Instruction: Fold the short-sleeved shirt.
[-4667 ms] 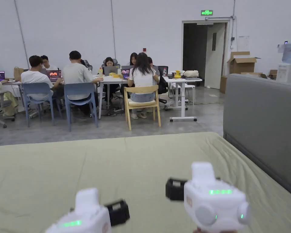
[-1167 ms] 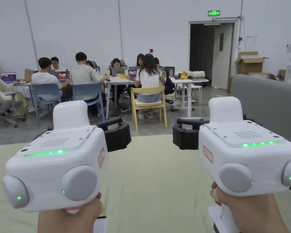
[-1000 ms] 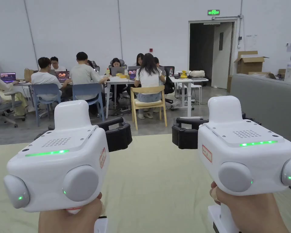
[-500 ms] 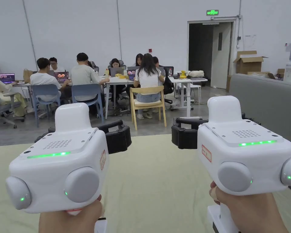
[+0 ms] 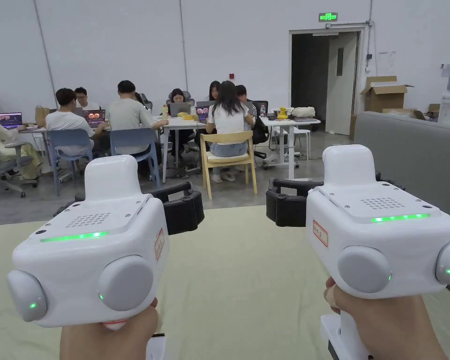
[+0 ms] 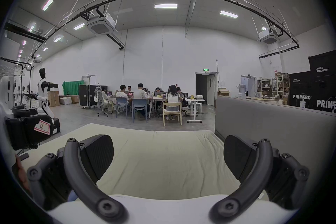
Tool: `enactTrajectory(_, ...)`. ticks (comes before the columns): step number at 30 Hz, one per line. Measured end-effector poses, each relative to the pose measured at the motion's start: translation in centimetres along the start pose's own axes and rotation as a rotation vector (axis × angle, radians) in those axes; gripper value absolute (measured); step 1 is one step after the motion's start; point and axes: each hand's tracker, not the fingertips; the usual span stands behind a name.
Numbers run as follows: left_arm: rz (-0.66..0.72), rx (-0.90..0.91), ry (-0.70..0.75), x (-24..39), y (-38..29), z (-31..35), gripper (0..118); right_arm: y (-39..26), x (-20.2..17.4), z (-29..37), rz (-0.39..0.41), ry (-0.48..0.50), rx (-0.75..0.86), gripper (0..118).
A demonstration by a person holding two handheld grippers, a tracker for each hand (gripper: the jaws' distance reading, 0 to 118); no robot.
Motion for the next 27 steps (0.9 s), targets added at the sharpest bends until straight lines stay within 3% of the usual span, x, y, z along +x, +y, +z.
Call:
enactTrajectory(9, -0.010, 0.020, -0.043, -0.3, 0.0, 0.7, 118, 0.0, 0.1, 0.4, -0.010, 0.002, 0.001, 118)
enactTrajectory(10, -0.007, 0.024, -0.083, -0.3, 0.0, 0.9, 90, 0.0, 0.3, 0.9, -0.026, 0.052, 0.010, 109)
enactTrajectory(11, -0.012, 0.016, -0.043, -0.2, -0.1, 0.5, 0, 0.0, 0.2, 1.3, -0.026, 0.082, 0.043, 56)
enactTrajectory(12, 0.002, 0.011, -0.037, 0.2, -0.7, 0.5, 0, 0.0, -0.3, 0.8, 0.016, 0.008, 0.015, 2)
enactTrajectory(13, 0.019, -0.003, -0.055, 0.1, -1.4, 0.5, 0, -0.9, -0.5, 0.8, 0.023, -0.053, 0.013, 2)
enactTrajectory(15, 0.053, -0.054, -0.103, -0.3, -1.8, -0.4, 0, -1.7, -0.1, 0.8, -0.006, 0.003, 0.023, 2)
enactTrajectory(17, 0.045, -0.055, -0.099, -0.1, -2.6, -0.3, 0, -1.7, 0.1, 1.0, -0.011, -0.012, 0.019, 2)
enactTrajectory(23, -0.010, -0.054, -0.077, -1.2, -2.5, 0.3, 0, -3.1, -1.0, -0.3, 0.063, -0.064, -0.038, 2)
enactTrajectory(25, -0.036, -0.054, -0.017, -4.0, -2.2, 1.3, 0, -3.1, -3.4, -1.4, 0.079, 0.002, -0.072, 2)
enactTrajectory(27, -0.044, -0.069, 0.081, -8.1, -1.8, 2.6, 0, -3.6, -8.3, -2.4, 0.071, 0.139, -0.089, 2)
